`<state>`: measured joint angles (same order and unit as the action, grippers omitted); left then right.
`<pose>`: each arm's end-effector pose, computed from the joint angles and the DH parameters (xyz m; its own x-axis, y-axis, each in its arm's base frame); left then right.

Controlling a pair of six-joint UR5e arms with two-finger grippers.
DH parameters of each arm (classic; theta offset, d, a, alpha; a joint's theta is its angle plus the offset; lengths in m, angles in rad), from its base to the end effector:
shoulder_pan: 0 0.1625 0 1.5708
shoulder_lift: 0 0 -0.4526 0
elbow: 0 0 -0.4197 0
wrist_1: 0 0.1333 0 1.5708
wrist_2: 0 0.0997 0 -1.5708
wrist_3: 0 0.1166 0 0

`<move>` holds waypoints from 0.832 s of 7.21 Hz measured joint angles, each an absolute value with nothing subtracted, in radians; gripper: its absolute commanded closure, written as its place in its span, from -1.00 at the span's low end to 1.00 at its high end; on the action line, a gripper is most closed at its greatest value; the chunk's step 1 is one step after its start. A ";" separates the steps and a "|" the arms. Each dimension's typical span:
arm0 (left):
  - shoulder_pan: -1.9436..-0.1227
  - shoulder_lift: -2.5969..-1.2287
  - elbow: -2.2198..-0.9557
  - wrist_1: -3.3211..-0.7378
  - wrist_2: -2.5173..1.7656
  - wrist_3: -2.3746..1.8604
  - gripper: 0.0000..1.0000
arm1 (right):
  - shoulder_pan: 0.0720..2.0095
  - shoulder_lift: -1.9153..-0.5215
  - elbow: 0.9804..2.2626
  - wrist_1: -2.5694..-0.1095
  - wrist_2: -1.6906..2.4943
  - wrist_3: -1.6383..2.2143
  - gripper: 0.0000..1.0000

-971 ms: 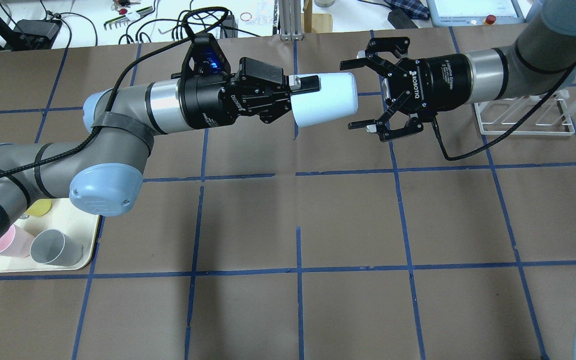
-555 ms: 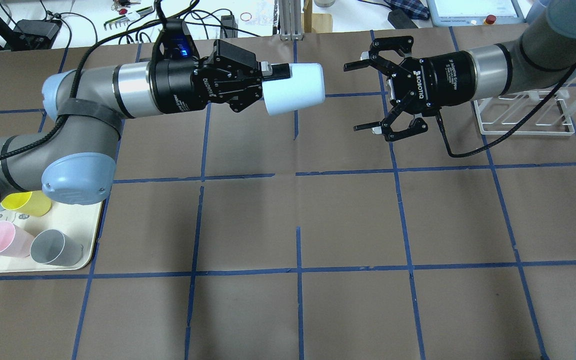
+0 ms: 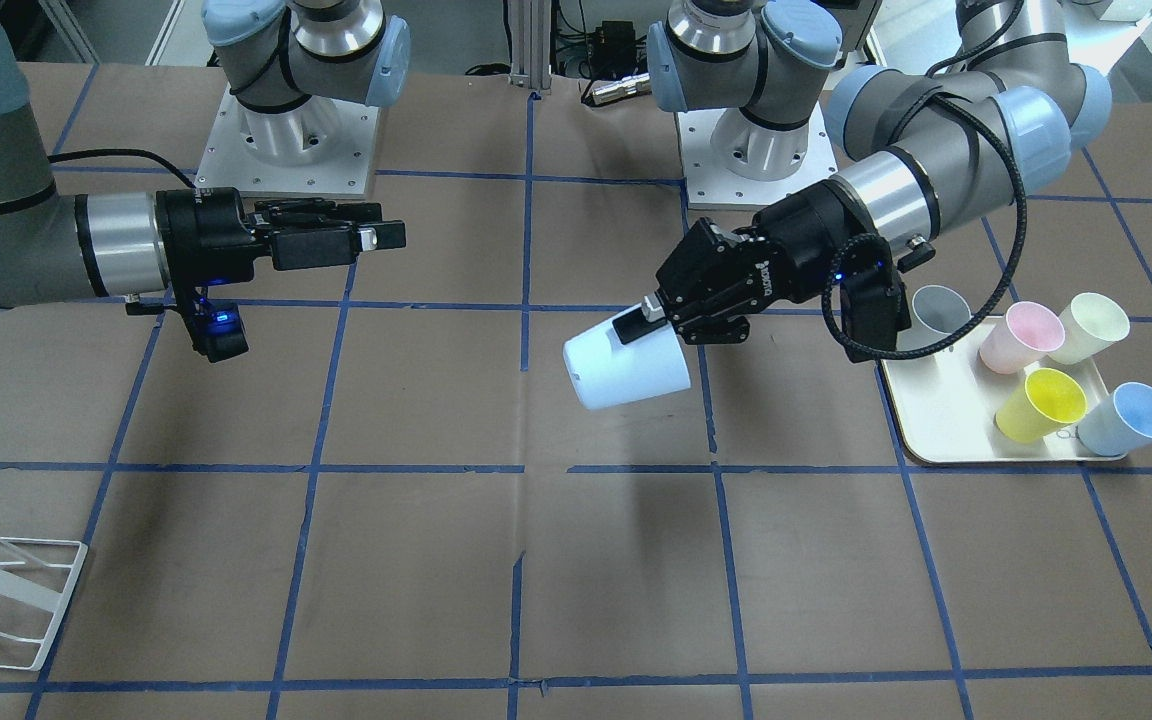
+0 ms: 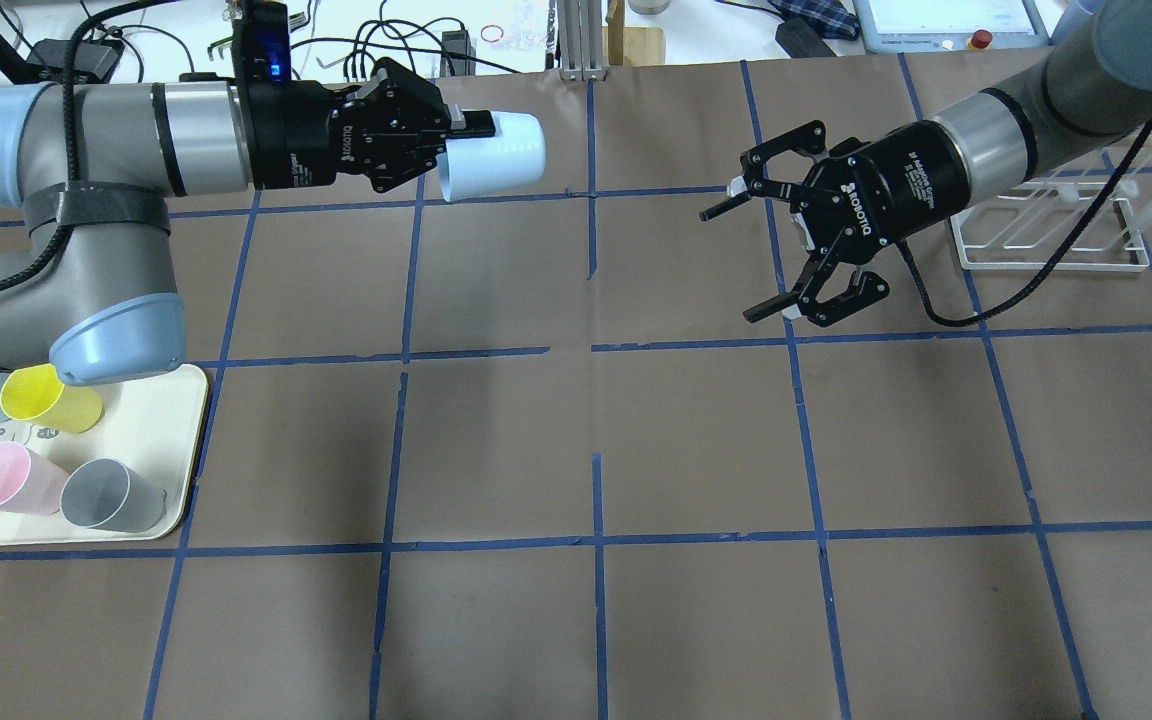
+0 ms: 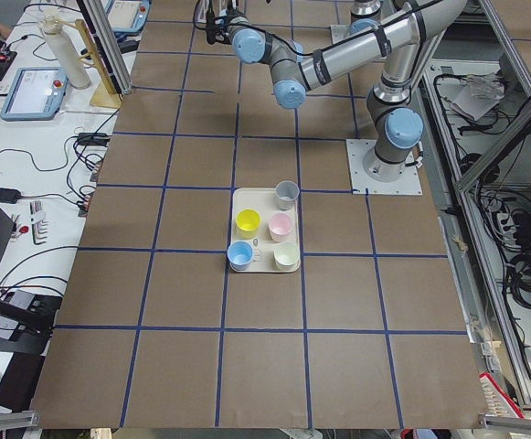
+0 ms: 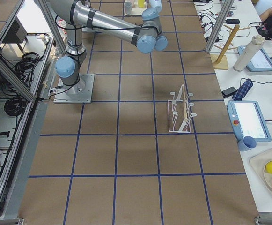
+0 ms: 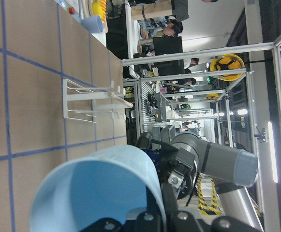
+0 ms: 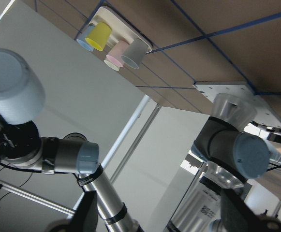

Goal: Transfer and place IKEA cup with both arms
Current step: 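Carry the cup with the left gripper toward the white tray while the right arm retracts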

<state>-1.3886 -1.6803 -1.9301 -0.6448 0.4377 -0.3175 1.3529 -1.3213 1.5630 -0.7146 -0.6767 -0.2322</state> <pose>-0.1380 -0.5696 0.4224 -0.4141 0.0251 0.9099 -0.3072 0.9371 -0.1656 0.1109 -0.5363 0.3786 -0.4717 0.6889 -0.5504 -0.0103 0.6199 0.7846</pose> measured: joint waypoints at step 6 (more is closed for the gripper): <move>-1.339 -1.641 -1.802 -0.947 0.887 -0.132 1.00 | 1.402 -1.349 1.568 -1.260 -1.428 -0.115 -1.00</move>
